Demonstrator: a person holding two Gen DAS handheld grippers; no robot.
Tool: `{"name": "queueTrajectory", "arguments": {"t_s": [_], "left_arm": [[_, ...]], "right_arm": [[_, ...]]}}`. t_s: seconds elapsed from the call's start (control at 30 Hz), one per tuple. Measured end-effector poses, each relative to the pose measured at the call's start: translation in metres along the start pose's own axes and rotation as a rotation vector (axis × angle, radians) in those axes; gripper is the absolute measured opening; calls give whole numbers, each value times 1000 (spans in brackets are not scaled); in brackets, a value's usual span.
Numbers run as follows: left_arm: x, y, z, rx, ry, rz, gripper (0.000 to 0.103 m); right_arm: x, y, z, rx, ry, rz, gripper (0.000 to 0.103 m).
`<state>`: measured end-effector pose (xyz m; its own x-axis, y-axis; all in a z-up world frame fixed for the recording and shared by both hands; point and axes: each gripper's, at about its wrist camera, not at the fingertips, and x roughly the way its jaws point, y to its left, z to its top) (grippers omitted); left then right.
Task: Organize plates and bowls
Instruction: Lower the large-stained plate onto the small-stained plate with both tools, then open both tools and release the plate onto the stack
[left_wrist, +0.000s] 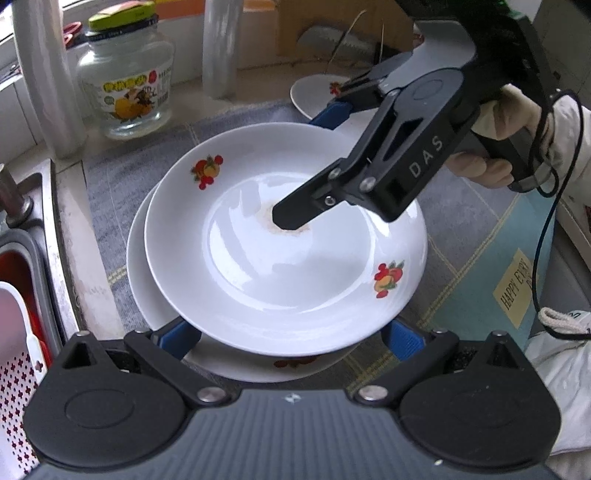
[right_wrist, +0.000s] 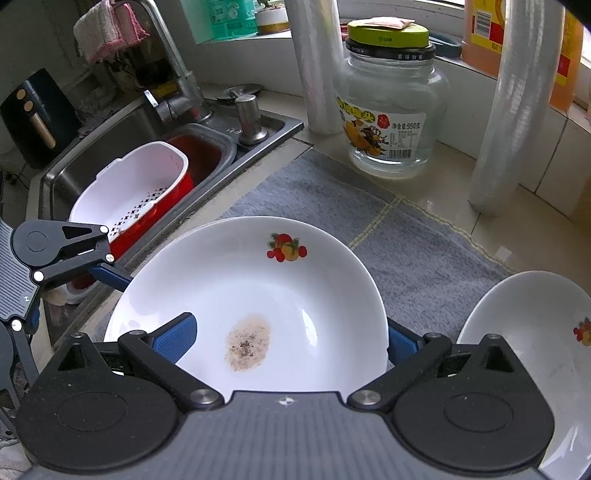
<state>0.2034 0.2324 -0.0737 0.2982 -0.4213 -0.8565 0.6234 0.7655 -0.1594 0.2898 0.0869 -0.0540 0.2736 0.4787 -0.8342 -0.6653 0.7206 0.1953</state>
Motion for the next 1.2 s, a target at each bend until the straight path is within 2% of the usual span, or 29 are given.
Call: {"name": "queueTrajectory", "arguments": {"t_s": [0.17,0.8,1.2], "left_arm": [[1,-2,4,-2,39,6,102],[-13,-4,4,-50,30,16,102],[-19,-7,4,-45,25,58,102]], "right_arm": [[-1,-1,-1,3,0,1,103],[5,1,2,-2,36,10,103],[10,2,5,7,69,14,103]]}}
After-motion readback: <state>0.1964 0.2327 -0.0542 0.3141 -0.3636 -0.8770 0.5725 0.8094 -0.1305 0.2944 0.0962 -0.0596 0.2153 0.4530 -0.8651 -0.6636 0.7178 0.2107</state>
